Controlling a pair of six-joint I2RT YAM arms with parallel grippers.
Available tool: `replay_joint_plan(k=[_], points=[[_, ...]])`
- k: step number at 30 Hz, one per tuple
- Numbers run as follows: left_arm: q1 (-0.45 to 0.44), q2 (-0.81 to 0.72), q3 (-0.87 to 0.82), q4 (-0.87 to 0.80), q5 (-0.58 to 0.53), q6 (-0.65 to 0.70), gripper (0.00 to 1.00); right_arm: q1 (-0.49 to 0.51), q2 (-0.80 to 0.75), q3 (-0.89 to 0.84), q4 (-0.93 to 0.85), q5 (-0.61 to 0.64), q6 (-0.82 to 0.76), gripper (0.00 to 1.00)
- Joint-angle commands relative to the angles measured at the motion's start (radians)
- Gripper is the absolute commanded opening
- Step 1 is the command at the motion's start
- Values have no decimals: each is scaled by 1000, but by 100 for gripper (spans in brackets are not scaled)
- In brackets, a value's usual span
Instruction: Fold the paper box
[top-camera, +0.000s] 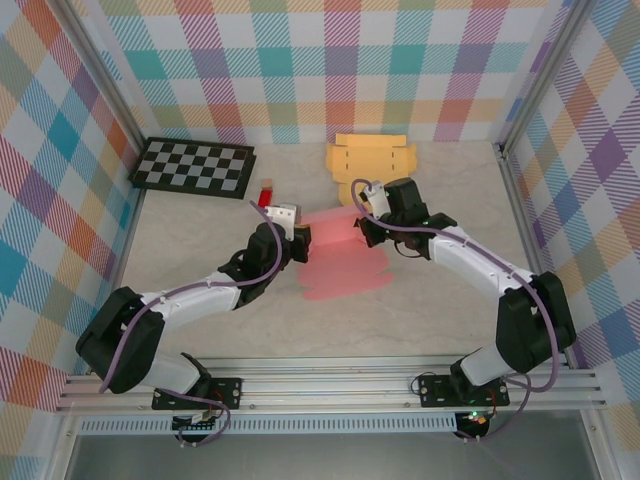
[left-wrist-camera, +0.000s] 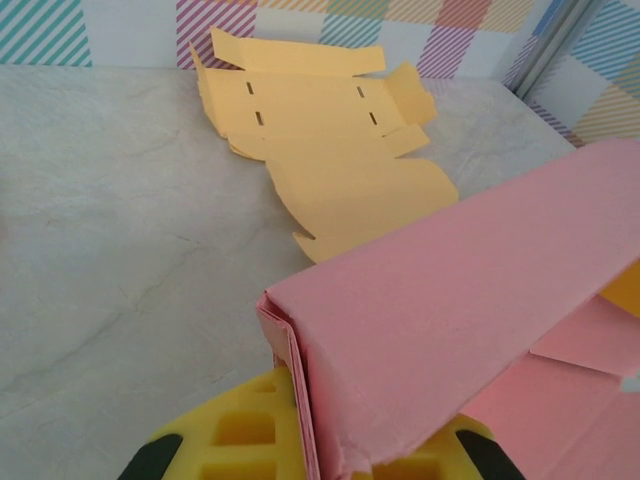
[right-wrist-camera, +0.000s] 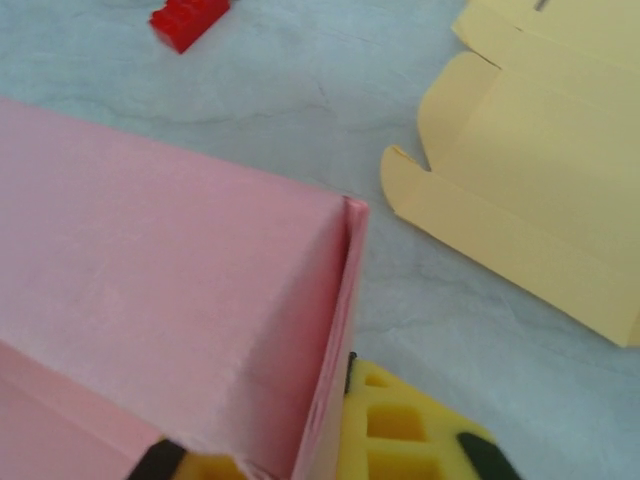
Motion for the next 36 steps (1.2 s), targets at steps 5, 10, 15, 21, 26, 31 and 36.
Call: replay_joint_plan(k=[5, 10, 15, 21, 26, 31, 36], points=[[-50, -62, 59, -85, -95, -50, 0, 24, 94, 88, -16, 256, 161, 7], [-57, -63, 86, -140, -136, -72, 0, 25, 107, 58, 116, 89, 188, 28], [-58, -52, 88, -149, -149, -121, 0, 25, 157, 94, 116, 59, 173, 34], [-60, -34, 88, -139, -129, -156, 0, 28, 206, 108, 172, 26, 197, 36], [-60, -38, 101, -165, -146, -156, 0, 42, 242, 118, 182, 0, 202, 40], [-60, -38, 105, -183, -162, -158, 0, 49, 249, 115, 178, -12, 197, 38], [-61, -42, 104, -194, -179, -176, 0, 51, 256, 121, 139, 44, 202, 37]])
